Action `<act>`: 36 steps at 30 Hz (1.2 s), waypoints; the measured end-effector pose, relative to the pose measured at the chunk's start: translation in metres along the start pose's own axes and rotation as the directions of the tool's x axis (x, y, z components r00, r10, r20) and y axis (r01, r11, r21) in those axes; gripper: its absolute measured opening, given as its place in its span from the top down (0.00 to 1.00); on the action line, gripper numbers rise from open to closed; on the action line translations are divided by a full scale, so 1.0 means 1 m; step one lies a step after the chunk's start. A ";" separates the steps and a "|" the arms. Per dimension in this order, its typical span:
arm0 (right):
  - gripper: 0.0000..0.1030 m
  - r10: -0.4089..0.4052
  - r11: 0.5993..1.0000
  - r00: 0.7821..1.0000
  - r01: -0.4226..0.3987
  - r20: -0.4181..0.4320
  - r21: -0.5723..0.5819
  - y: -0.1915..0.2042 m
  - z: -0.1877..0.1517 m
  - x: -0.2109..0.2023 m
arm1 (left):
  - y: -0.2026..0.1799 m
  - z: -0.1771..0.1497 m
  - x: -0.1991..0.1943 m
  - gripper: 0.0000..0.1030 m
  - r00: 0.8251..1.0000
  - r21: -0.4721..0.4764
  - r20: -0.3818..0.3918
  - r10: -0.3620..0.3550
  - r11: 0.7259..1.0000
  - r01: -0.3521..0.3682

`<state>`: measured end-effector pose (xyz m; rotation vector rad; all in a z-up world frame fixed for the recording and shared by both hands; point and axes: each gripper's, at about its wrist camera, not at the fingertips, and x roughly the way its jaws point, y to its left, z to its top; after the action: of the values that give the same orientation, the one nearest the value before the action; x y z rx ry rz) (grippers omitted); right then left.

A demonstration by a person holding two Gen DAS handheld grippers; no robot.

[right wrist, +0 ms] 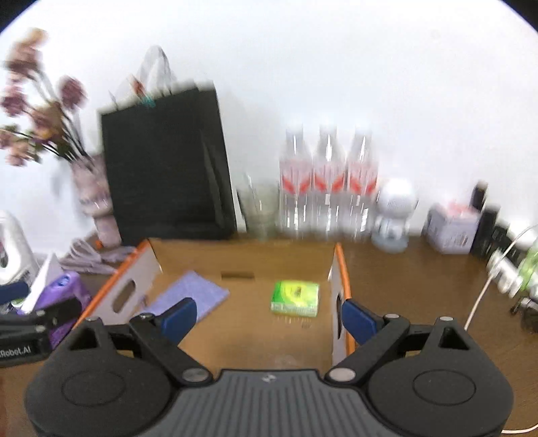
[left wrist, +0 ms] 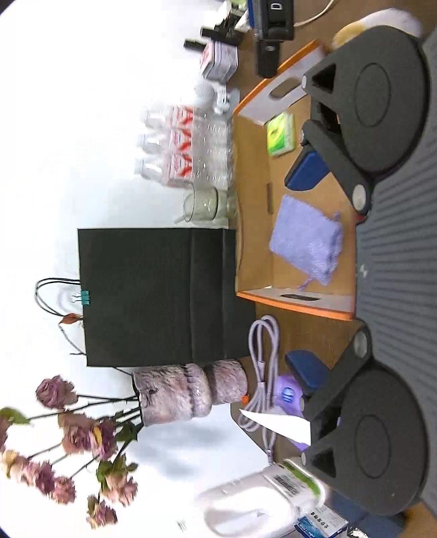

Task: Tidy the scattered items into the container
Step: 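Grasp the crumpled white tissue with the left tool while the right tool grasps the plastic bag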

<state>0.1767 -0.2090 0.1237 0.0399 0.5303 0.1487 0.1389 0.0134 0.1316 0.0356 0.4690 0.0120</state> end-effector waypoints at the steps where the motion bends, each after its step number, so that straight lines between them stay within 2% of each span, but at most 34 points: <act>1: 0.06 -0.005 1.000 0.999 0.005 0.044 -0.012 0.003 -0.011 -0.012 | 0.000 -0.008 -0.011 0.00 1.000 -0.009 0.017 -0.010 1.000 0.010; 4: 0.04 0.015 0.999 0.991 -0.010 0.131 -0.042 0.010 -0.033 -0.038 | 0.001 -0.027 -0.037 0.00 0.996 -0.027 0.075 -0.045 0.999 0.047; 11: 0.01 0.026 0.997 0.987 -0.015 0.158 -0.072 0.029 -0.070 -0.092 | 0.005 -0.067 -0.084 0.00 0.994 -0.072 0.098 -0.054 0.996 0.061; 14: 0.00 0.042 0.998 0.986 -0.032 0.160 -0.061 0.036 -0.108 -0.119 | 0.007 -0.105 -0.109 0.00 0.996 -0.111 0.086 -0.033 0.993 0.043; 17: 0.00 0.048 0.999 0.988 -0.047 0.150 -0.009 0.036 -0.156 -0.142 | 0.006 -0.150 -0.135 0.00 0.997 -0.146 0.058 -0.048 0.988 0.056; 20: 0.00 0.070 0.997 0.990 -0.068 0.126 -0.023 0.037 -0.191 -0.157 | 0.002 -0.180 -0.154 0.00 0.998 -0.123 0.022 -0.060 0.990 0.063; 22: 0.00 0.064 0.997 0.992 -0.059 0.111 -0.047 0.039 -0.202 -0.161 | -0.001 -0.192 -0.164 0.00 0.998 -0.095 0.019 -0.061 0.994 0.062; 25: 0.02 0.084 0.995 0.993 -0.080 0.085 -0.053 0.041 -0.211 -0.159 | 0.002 -0.199 -0.164 0.00 0.999 -0.102 0.005 -0.051 0.993 0.052; 26: 0.06 0.097 0.994 0.993 -0.093 0.070 -0.058 0.042 -0.210 -0.155 | 0.005 -0.198 -0.161 0.00 0.999 -0.111 -0.002 -0.050 0.993 0.049; 30: 0.11 0.121 0.986 0.991 -0.114 0.049 -0.125 0.056 -0.200 -0.139 | 0.015 -0.190 -0.150 0.00 0.999 -0.121 -0.007 -0.037 0.992 0.036; 33: 0.19 0.135 0.977 0.991 -0.130 0.020 -0.170 0.070 -0.184 -0.116 | 0.020 -0.184 -0.140 0.00 0.999 -0.109 -0.010 -0.040 0.993 0.039; 36: 0.21 0.133 0.972 0.991 -0.134 -0.014 -0.194 0.080 -0.175 -0.089 | 0.024 -0.174 -0.126 0.00 0.998 -0.096 -0.002 -0.068 0.993 0.067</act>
<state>0.0018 -0.1440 0.0234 -0.1151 0.5119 0.3315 -0.0525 0.0406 0.0347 -0.0744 0.4743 -0.0319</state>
